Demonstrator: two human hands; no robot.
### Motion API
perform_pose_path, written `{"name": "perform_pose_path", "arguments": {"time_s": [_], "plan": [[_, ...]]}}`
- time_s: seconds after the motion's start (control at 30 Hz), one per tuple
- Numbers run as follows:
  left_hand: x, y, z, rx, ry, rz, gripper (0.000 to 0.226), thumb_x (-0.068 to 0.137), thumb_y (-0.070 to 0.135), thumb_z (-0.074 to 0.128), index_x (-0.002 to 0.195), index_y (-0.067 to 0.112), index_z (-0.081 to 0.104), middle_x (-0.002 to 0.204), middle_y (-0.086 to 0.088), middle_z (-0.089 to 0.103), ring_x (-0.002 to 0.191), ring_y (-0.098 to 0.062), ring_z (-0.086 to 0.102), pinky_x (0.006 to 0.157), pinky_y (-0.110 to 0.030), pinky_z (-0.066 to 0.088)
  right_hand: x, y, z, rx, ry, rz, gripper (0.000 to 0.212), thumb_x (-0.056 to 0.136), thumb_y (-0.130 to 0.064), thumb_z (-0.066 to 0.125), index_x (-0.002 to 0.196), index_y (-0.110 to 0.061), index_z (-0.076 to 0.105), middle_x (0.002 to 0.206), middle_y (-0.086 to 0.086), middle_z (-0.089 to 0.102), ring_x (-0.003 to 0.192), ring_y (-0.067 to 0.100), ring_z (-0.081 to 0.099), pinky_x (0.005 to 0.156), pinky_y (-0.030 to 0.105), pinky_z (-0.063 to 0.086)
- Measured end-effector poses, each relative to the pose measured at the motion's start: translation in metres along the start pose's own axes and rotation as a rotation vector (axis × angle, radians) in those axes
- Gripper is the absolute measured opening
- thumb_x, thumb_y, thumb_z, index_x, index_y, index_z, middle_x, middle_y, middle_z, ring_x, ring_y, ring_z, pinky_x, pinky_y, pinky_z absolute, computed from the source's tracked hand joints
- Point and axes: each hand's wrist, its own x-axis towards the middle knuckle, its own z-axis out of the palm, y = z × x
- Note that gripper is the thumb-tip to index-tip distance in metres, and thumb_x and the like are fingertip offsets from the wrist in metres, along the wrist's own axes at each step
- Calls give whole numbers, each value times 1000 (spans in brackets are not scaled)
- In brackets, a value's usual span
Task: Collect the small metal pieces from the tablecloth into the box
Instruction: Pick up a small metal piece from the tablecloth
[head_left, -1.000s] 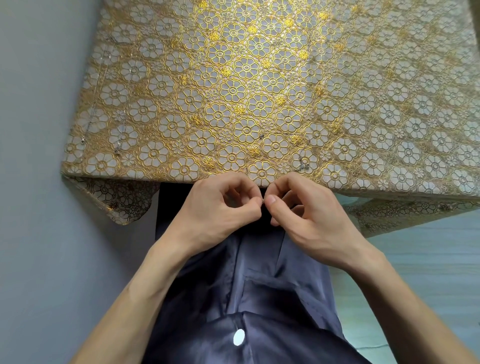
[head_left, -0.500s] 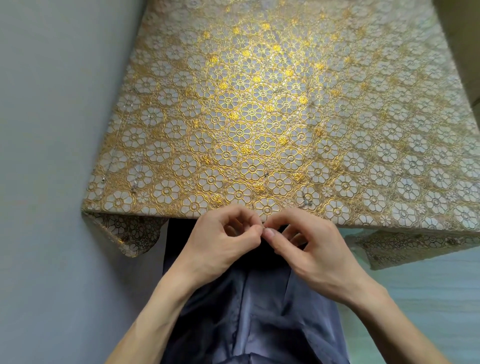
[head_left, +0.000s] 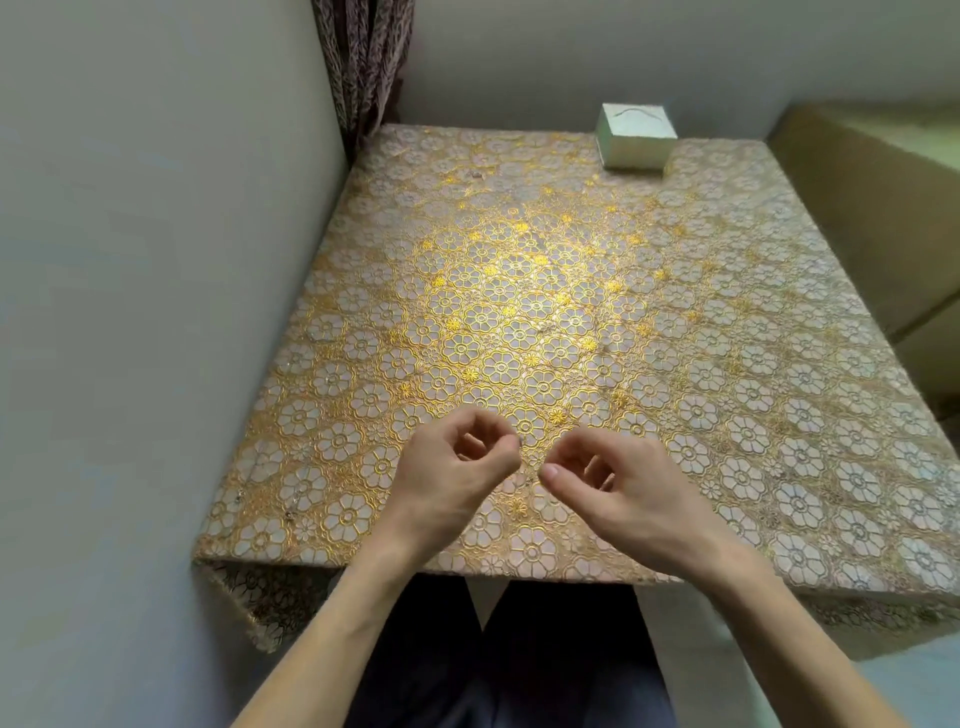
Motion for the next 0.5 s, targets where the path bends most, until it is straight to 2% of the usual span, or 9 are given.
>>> {"name": "perform_pose_path", "arguments": {"time_s": [0.2, 0.37, 0.5], "plan": [[27, 17, -13, -79, 19, 15, 7, 91, 15, 68, 87, 10, 67, 77, 1, 65, 65, -4, 62, 61, -15, 50, 31, 5, -26, -78, -122, 64, 10, 96, -38, 64, 89, -30, 65, 82, -10, 66, 71, -2, 62, 64, 15, 50], [38, 24, -13, -140, 61, 3, 8, 91, 15, 68, 91, 7, 68, 78, -2, 64, 63, -3, 60, 60, -16, 49, 43, 10, -40, -28, 37, 56, 11, 96, -37, 62, 88, -30, 63, 84, -9, 67, 72, 4, 66, 67, 23, 57], [43, 26, -6, -110, 57, 22, 6, 91, 14, 68, 89, 8, 66, 78, -2, 63, 63, -2, 60, 62, -17, 51, 40, 17, -45, -65, 204, 11, 12, 95, -39, 60, 89, -29, 64, 84, -11, 66, 75, 1, 65, 67, 20, 56]]}}
